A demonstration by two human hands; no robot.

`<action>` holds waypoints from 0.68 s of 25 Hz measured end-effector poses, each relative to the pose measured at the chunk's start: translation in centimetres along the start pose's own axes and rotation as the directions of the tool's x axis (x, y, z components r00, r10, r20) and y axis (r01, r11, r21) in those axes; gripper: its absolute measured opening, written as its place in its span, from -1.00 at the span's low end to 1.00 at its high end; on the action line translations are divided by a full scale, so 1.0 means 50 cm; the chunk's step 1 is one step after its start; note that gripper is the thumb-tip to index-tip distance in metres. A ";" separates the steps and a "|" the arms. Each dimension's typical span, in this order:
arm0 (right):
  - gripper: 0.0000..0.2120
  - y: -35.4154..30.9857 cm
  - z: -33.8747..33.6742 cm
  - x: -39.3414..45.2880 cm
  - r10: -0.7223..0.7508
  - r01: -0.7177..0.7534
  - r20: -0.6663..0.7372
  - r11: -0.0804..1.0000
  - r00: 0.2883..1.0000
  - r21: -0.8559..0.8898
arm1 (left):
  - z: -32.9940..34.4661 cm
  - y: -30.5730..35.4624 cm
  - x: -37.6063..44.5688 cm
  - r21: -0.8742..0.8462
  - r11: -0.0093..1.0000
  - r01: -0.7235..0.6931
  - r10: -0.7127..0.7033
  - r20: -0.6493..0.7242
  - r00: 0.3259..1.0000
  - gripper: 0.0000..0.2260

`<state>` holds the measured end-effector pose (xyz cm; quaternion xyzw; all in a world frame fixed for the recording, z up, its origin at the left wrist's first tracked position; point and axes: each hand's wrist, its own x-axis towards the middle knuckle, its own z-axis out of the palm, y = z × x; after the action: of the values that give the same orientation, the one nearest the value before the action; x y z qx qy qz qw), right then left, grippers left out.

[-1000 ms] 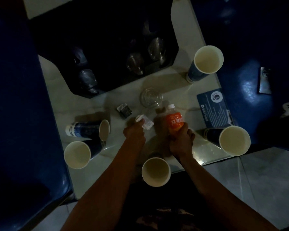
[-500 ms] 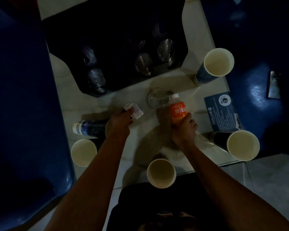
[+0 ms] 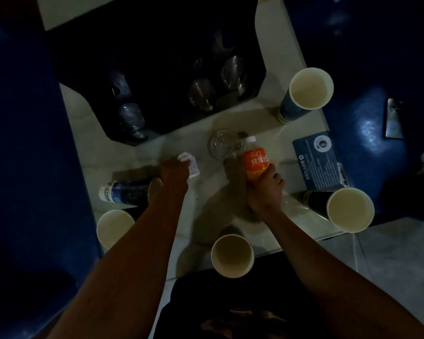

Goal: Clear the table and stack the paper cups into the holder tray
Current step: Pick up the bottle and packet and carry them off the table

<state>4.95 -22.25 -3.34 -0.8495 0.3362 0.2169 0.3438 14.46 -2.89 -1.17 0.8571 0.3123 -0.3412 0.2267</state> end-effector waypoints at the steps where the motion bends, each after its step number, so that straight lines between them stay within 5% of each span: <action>1: -0.13 0.001 0.000 0.001 -0.001 0.001 0.002 1.000 1.000 0.007 | 0.011 -0.007 0.007 0.046 0.997 -0.068 0.070 -0.031 0.997 -0.34; 4: -0.15 0.004 -0.002 0.003 -0.019 0.019 0.007 1.000 1.000 0.015 | 0.023 0.001 0.010 0.020 0.998 -0.053 0.057 -0.223 0.973 -0.45; 10: -0.11 0.006 -0.009 0.002 0.005 -0.007 0.035 0.999 0.999 0.050 | 0.029 -0.006 -0.005 0.037 0.993 -0.114 0.120 -0.220 0.968 -0.54; 12: -0.13 0.011 -0.012 -0.004 0.015 -0.017 0.044 0.999 0.999 0.051 | 0.028 -0.011 -0.015 -0.229 0.966 -0.122 0.069 -0.225 0.972 -0.63; 13: -0.13 0.016 -0.014 -0.008 0.012 -0.015 0.059 0.999 0.998 0.038 | 0.029 -0.005 -0.019 -0.562 0.827 -0.004 -0.082 -0.127 0.988 -0.71; 15: -0.11 0.025 -0.024 -0.019 0.020 -0.020 0.089 1.000 0.996 0.008 | 0.031 -0.017 -0.045 -0.612 0.790 0.005 -0.018 -0.015 1.000 -0.93; 17: -0.13 0.044 -0.035 -0.030 0.045 -0.044 0.127 0.999 0.991 -0.011 | 0.041 -0.050 -0.071 -0.730 0.683 -0.011 0.026 0.010 1.000 -0.93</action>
<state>2.61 -24.07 -2.23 -0.8277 0.3316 0.2794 0.3562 9.78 -3.74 -0.40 0.6958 0.4115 -0.1946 0.5556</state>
